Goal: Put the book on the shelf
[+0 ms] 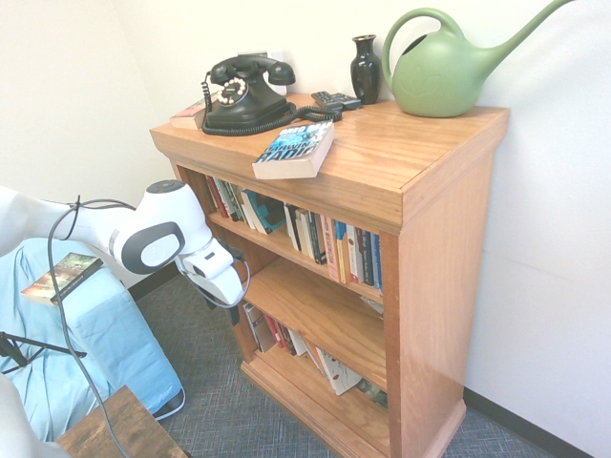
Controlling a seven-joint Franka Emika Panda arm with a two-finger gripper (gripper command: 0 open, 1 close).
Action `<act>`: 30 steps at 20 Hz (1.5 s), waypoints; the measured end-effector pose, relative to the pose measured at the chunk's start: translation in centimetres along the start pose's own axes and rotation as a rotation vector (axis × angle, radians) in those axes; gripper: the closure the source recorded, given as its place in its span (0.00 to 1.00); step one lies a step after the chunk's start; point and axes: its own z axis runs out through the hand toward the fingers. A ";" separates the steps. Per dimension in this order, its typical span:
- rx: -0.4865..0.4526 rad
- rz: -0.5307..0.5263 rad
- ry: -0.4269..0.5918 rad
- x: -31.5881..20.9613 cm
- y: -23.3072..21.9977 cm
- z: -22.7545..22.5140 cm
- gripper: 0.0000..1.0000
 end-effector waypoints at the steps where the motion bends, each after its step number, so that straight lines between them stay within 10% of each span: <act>1: -0.001 0.000 0.000 0.0 0.0 0.0 0.00; 8: -0.047 0.039 0.092 2.2 2.3 -1.2 0.00; 19: -0.214 0.061 0.567 1.9 11.2 -14.4 0.00; 30: -0.408 -0.154 0.974 5.9 8.0 -24.2 0.00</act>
